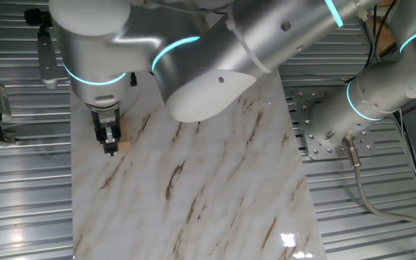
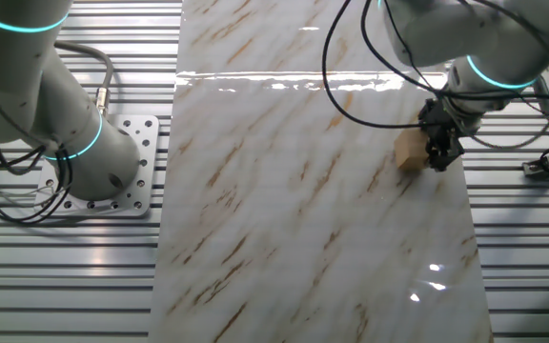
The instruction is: Pick up the small block on the left and move it to the right
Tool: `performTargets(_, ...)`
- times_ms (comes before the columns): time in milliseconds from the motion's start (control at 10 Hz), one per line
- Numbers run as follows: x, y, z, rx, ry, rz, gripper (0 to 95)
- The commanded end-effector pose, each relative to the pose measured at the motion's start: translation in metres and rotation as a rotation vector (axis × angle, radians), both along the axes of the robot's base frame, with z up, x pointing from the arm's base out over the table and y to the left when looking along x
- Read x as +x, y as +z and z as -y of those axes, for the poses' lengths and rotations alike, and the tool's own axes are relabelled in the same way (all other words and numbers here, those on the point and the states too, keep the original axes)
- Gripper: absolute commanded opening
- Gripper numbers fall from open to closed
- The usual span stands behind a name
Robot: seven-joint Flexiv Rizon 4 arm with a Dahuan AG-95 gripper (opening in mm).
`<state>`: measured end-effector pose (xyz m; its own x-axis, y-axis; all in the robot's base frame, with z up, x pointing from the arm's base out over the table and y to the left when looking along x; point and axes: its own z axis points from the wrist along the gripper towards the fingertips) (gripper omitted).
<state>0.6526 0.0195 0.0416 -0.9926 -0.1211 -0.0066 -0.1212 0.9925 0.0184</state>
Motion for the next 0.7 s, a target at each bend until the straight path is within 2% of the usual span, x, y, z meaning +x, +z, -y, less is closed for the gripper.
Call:
performTargets(100, 0.001, 0.003, 0.015, 0.029, 0.053, -0.009, 0.0)
performTargets(300, 0.003, 0.005, 0.021, 0.025, 0.074, -0.029, 0.0)
performTargets(400, 0.002, 0.004, 0.018, 0.028, 0.054, -0.027, 0.0)
performTargets(700, -0.001, 0.002, -0.008, 0.013, -0.043, -0.011, 0.0)
